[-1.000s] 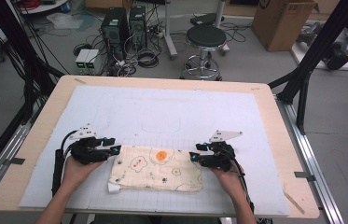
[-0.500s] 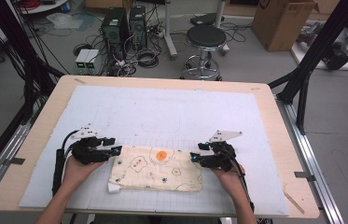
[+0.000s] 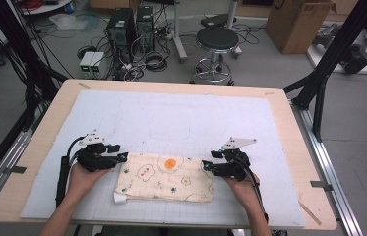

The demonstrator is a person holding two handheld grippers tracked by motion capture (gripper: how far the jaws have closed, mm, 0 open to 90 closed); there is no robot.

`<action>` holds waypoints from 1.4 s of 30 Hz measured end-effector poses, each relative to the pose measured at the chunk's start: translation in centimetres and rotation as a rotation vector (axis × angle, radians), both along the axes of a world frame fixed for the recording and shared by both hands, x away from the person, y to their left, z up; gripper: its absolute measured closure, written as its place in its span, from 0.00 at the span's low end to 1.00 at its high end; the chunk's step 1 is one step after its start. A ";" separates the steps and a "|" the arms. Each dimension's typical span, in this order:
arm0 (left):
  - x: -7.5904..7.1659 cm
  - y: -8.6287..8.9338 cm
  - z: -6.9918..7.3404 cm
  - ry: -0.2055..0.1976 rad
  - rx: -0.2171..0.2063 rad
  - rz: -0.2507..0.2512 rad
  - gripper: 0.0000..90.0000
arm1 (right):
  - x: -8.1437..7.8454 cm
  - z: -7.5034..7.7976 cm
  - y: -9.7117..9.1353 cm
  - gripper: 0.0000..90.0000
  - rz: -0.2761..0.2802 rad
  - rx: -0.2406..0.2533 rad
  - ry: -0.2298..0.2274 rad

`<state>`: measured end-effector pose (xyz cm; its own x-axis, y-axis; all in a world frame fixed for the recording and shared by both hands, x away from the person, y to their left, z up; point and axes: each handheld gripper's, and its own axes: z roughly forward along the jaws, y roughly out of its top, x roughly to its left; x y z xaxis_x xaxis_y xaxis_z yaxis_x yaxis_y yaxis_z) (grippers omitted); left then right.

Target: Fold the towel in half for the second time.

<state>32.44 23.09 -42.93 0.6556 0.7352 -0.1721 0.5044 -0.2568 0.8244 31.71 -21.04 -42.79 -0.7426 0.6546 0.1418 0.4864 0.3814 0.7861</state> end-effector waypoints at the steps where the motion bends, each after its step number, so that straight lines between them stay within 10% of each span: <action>1: 0.1 0.0 -0.1 0.008 -0.006 0.012 0.54 | 0.0 0.0 0.0 0.49 -0.003 -0.004 -0.001; 19: 1.5 -1.0 -1.6 0.124 -0.006 -0.027 0.63 | 1.3 -1.4 -0.5 0.56 -0.045 0.000 0.121; 32: 1.4 -1.3 -1.7 0.105 0.011 -0.060 0.90 | 1.2 -1.5 -0.3 0.80 -0.021 -0.011 0.143; 42: 1.2 -1.0 -1.3 0.090 0.003 -0.060 0.93 | 1.5 -1.7 -0.4 0.92 0.007 0.017 0.158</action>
<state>33.61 22.04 -44.27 0.6804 0.6956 -0.2307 0.5604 -0.2909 0.7754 33.19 -21.47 -44.47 -0.7146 0.6460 0.2684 0.6021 0.3728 0.7060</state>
